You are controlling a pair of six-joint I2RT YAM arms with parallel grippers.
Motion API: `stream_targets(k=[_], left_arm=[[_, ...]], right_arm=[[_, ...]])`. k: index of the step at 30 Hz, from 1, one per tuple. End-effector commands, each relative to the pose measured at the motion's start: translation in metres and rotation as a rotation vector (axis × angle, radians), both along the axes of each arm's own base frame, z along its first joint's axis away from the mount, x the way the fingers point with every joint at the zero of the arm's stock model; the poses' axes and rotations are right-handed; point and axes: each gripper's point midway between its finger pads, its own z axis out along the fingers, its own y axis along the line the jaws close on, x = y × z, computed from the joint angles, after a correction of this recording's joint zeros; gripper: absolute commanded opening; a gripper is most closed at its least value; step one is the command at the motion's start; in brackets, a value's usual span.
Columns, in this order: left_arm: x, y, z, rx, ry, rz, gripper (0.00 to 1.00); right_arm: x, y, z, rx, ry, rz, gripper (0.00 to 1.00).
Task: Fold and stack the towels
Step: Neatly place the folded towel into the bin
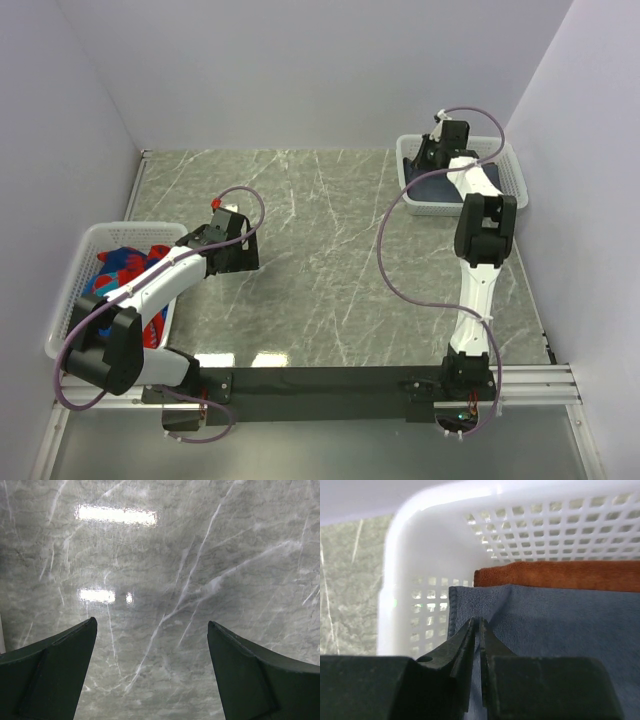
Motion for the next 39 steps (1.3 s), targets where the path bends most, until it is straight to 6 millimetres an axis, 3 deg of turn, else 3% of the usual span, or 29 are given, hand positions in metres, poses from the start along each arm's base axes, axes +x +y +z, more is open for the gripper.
stream_targets(k=[1,4,12,17,18,19,21,22,23,24,27,28,29,30,31,32,33,34,35,36,37,38,39], left_arm=[[0.013,-0.006,0.020,-0.031,-0.068,-0.014,0.97],[0.013,-0.007,0.020,-0.032,-0.070,-0.014,0.97],[0.013,-0.006,0.021,-0.032,-0.072,-0.017,0.97],[0.013,-0.007,0.026,-0.042,-0.090,-0.023,0.97],[0.013,-0.008,0.028,-0.046,-0.097,-0.024,0.97],[0.013,-0.008,0.032,-0.055,-0.109,-0.024,0.97],[0.014,-0.009,0.039,-0.066,-0.132,-0.028,0.97],[0.014,-0.009,0.047,-0.074,-0.158,-0.027,0.98],[0.014,-0.008,0.052,-0.079,-0.178,-0.025,0.98],[0.014,-0.007,0.057,-0.083,-0.196,-0.022,0.98],[0.012,-0.004,0.078,-0.102,-0.278,-0.010,0.98],[0.010,-0.001,0.090,-0.114,-0.323,-0.001,0.98],[0.009,0.001,0.097,-0.117,-0.350,0.004,0.98],[0.009,0.004,0.105,-0.119,-0.384,0.017,0.99],[0.005,0.008,0.117,-0.133,-0.434,0.027,0.99],[0.003,0.010,0.125,-0.139,-0.465,0.036,0.99],[0.002,0.016,0.132,-0.135,-0.498,0.056,0.99],[-0.003,0.020,0.144,-0.151,-0.553,0.070,0.99],[-0.005,0.024,0.152,-0.156,-0.586,0.084,0.99],[-0.008,0.027,0.158,-0.161,-0.614,0.095,0.99],[-0.013,0.034,0.169,-0.168,-0.668,0.125,0.99],[-0.016,0.039,0.173,-0.170,-0.691,0.144,0.99],[-0.019,0.043,0.177,-0.171,-0.711,0.159,0.99]], right_arm=[[0.009,0.013,0.019,0.024,-0.045,0.069,0.15],[0.008,0.020,0.014,0.037,-0.031,0.118,0.15],[0.007,0.036,0.026,0.073,-0.069,0.234,0.16],[0.003,0.018,0.056,-0.021,-0.107,0.161,0.16],[0.002,0.012,0.065,-0.045,-0.121,0.137,0.17],[-0.002,0.004,0.090,-0.080,-0.159,0.097,0.17],[-0.015,-0.004,0.101,-0.117,-0.157,0.063,0.19],[-0.023,-0.012,0.131,-0.151,-0.199,0.023,0.19],[-0.031,-0.015,0.133,-0.165,-0.189,0.008,0.21],[-0.046,-0.017,0.160,-0.175,-0.213,-0.010,0.22],[-0.077,-0.029,0.174,-0.204,-0.188,-0.085,0.34],[-0.094,-0.031,0.203,-0.205,-0.236,-0.106,0.37],[-0.107,-0.033,0.199,-0.205,-0.213,-0.134,0.42],[-0.131,-0.034,0.223,-0.202,-0.241,-0.151,0.43],[-0.143,-0.034,0.230,-0.197,-0.249,-0.164,0.43],[-0.159,-0.034,0.217,-0.184,-0.218,-0.179,0.46],[-0.185,-0.035,0.244,-0.179,-0.280,-0.200,0.48],[-0.199,-0.035,0.247,-0.173,-0.294,-0.215,0.50],[-0.215,-0.034,0.232,-0.158,-0.270,-0.226,0.54],[-0.242,-0.033,0.255,-0.148,-0.334,-0.241,0.54],[-0.257,-0.038,0.257,-0.153,-0.347,-0.275,0.56],[-0.272,-0.039,0.247,-0.140,-0.331,-0.296,0.60],[-0.299,-0.039,0.264,-0.127,-0.392,-0.317,0.62]])
